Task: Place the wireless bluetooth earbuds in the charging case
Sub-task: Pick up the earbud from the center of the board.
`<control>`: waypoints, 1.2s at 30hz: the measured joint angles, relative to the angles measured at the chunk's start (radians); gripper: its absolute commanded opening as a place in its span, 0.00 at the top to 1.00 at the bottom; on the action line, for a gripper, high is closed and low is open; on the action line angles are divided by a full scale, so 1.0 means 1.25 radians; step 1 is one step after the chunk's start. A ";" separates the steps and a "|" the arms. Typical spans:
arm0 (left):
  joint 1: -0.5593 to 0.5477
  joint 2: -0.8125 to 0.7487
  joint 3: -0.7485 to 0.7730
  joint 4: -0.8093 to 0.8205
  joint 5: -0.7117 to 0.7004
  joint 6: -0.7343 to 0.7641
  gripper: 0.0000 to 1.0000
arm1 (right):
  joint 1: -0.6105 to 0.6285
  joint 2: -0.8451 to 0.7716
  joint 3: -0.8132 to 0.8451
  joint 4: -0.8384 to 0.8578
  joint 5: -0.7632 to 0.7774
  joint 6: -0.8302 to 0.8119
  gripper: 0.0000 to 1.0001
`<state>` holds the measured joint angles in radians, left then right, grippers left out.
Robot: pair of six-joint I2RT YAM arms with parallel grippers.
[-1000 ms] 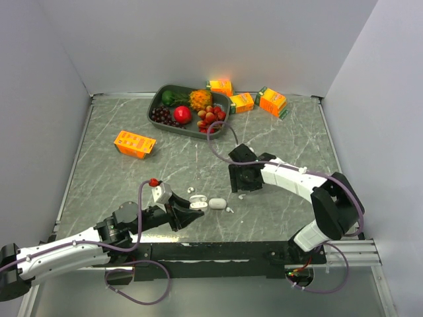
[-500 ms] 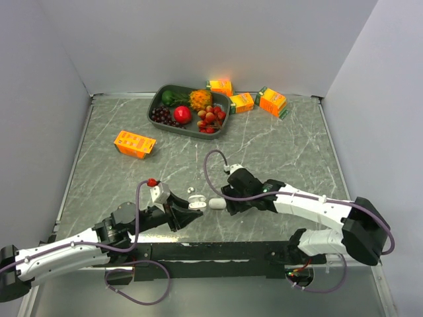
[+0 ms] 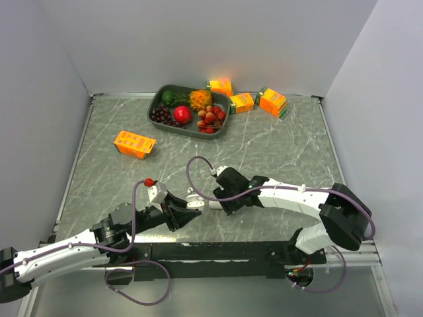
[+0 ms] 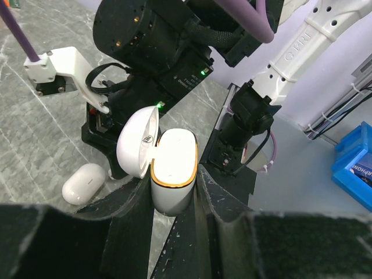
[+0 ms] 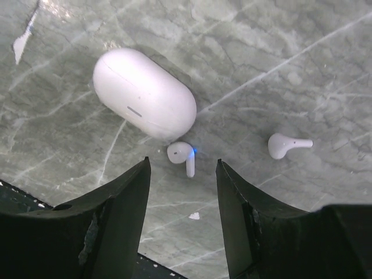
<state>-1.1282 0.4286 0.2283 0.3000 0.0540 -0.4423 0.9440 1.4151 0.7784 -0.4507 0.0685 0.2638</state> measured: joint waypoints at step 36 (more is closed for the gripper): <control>-0.002 -0.005 0.000 -0.016 0.000 -0.001 0.99 | 0.001 0.096 0.033 0.001 -0.020 -0.021 0.67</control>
<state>-1.1301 0.4217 0.2283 0.2794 0.0540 -0.4431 0.9447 1.5356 0.8196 -0.4500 0.0433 0.2371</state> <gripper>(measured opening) 0.339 0.371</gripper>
